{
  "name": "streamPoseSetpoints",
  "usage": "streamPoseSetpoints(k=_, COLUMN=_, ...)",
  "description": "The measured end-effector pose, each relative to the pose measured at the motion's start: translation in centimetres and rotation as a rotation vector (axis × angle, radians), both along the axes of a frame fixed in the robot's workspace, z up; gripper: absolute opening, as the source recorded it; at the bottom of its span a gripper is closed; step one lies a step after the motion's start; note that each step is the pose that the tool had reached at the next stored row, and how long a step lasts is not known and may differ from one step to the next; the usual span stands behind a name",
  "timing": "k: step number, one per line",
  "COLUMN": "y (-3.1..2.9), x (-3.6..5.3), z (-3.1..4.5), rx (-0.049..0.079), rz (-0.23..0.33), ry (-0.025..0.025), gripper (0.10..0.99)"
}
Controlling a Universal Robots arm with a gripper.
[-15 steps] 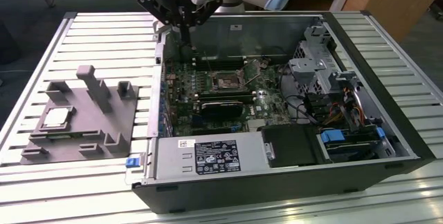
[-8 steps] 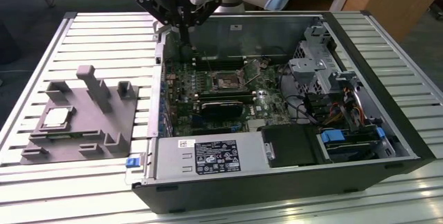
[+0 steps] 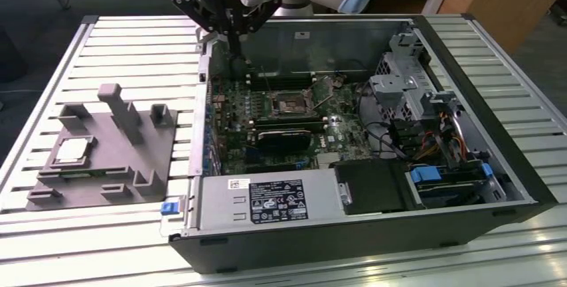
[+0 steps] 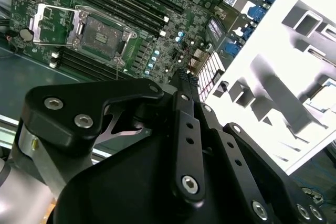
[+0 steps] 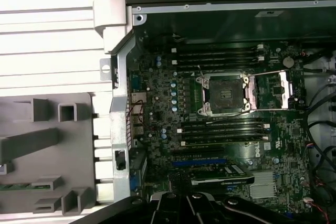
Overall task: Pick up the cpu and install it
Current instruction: 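Reach for the cpu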
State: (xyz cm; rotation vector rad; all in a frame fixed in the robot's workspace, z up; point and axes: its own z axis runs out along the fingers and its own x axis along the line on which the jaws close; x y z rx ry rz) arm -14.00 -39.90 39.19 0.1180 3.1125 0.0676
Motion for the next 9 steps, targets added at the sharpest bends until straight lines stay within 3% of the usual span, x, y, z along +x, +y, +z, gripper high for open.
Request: streamPoseSetpoints(k=9, y=0.00, x=-0.51, z=-0.07, rx=0.000, rz=0.000, ry=-0.0001, gripper=0.106)
